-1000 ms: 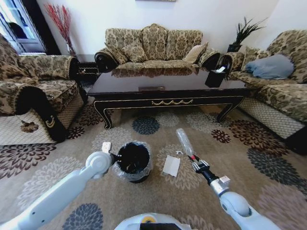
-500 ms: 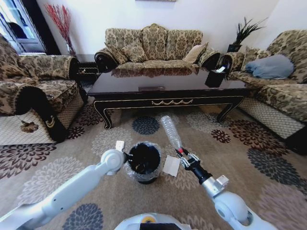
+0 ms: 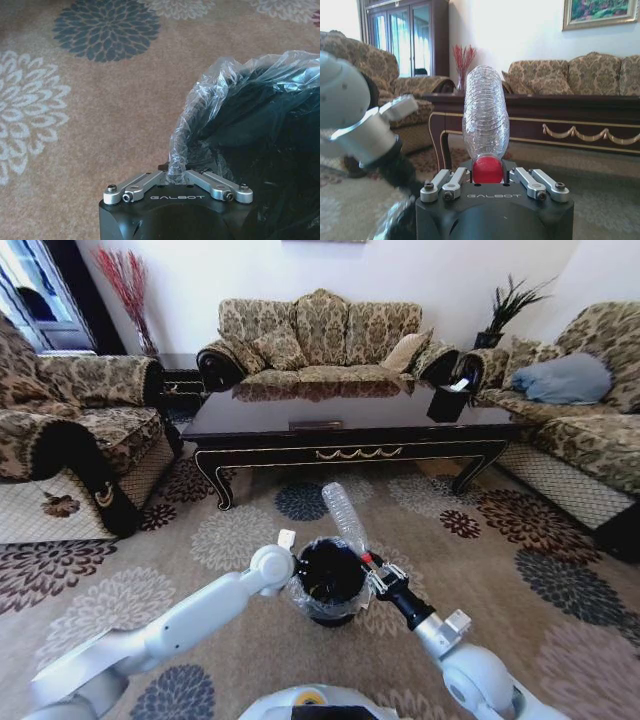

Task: Move to the front of the table and pick up the trash from the floor, then place it into the trash bin.

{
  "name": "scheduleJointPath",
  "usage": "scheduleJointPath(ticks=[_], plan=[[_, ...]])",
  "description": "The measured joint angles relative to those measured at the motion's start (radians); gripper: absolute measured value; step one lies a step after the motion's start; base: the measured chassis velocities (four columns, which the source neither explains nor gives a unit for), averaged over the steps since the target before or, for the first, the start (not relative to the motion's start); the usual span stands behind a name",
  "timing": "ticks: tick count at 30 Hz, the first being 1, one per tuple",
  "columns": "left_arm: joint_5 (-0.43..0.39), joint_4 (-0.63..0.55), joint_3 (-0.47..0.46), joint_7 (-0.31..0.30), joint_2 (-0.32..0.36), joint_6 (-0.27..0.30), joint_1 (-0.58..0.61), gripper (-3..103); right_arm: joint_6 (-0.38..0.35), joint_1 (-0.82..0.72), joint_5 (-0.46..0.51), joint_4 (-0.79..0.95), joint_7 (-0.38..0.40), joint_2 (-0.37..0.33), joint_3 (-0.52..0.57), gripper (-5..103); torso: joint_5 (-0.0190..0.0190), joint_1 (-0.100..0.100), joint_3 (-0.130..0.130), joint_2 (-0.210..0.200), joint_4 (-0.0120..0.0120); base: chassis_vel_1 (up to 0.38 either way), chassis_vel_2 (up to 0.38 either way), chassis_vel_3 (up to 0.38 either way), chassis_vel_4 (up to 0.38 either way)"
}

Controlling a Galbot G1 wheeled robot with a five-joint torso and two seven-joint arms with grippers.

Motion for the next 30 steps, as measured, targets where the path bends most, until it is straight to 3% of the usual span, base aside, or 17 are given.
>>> scheduleJointPath(ticks=[16, 17, 19, 26, 30], plan=[[-0.014, -0.034, -0.011, -0.012, 0.012, 0.0, 0.024, 0, 0.007, -0.012, -0.06, -0.041, -0.013, 0.012, -0.046, 25, 0.0, 0.0, 0.0, 0.0, 0.0001, 0.0, 0.0, 0.0, 0.0], [-0.014, -0.036, -0.012, -0.013, 0.016, 0.0, 0.025, 0, 0.008, -0.013, -0.066, -0.043, -0.015, 0.013, -0.05, 33, -0.0001, 0.0, 0.0, 0.0, 0.0001, 0.0, 0.0, 0.0, 0.0], [-0.014, -0.04, -0.013, -0.013, 0.019, 0.0, 0.024, 0, 0.01, -0.013, -0.068, -0.045, -0.016, 0.015, -0.052, 33, -0.0001, 0.0, 0.0, 0.0, 0.0002, 0.0, 0.0, 0.0, 0.0], [-0.011, -0.047, -0.023, -0.012, 0.029, 0.0, 0.036, 0, 0.019, -0.007, -0.065, -0.054, -0.019, 0.019, -0.054, 66, -0.0002, 0.0, 0.0, 0.0, 0.0002, 0.0, 0.0, 0.0, 0.0], [-0.008, -0.051, -0.026, -0.012, 0.03, 0.0, 0.049, 0, 0.021, -0.01, -0.071, -0.061, -0.017, 0.031, -0.058, 78, 0.0, 0.0, 0.0, 0.0, 0.0, 0.0, 0.0, 0.0, 0.0]])
